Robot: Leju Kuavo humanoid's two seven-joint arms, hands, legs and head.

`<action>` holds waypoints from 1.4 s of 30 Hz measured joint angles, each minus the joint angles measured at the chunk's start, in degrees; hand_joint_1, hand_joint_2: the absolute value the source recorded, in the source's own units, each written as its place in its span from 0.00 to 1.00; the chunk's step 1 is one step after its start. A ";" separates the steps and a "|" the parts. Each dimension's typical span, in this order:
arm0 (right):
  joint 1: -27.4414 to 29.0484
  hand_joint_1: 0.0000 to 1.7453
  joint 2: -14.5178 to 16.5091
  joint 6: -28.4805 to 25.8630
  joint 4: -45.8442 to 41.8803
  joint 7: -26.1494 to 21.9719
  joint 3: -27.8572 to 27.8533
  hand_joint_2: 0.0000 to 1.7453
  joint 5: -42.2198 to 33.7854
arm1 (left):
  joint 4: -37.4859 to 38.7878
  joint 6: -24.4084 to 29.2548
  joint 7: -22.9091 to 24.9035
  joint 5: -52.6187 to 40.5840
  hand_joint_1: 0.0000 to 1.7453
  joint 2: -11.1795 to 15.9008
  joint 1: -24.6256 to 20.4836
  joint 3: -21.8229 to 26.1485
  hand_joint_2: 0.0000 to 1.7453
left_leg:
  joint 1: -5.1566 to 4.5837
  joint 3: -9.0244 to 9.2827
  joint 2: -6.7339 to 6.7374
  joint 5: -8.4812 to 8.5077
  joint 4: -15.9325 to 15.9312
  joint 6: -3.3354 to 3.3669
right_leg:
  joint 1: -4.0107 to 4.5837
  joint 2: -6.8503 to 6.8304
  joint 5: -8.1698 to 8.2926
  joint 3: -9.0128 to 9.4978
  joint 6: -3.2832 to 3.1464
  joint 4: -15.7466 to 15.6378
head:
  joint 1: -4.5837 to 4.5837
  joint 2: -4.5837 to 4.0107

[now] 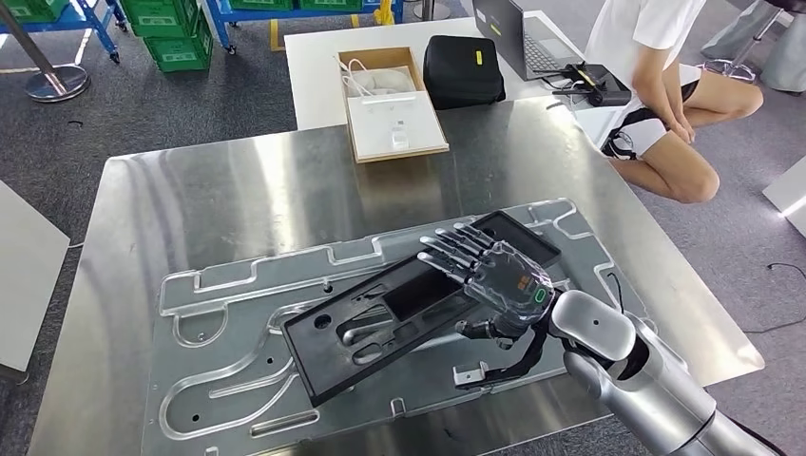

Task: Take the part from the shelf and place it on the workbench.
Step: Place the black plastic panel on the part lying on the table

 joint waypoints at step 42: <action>-1.65 0.00 -0.31 1.17 1.35 -0.02 1.05 0.00 -0.29 | 0.00 0.43 2.92 -0.44 0.00 -2.49 -0.07 0.01 0.00 | -0.03 -3.46 0.31 3.54 0.04 -2.55 | 0.02 -0.16 4.12 8.46 -1.33 -11.31 | 0.02 0.00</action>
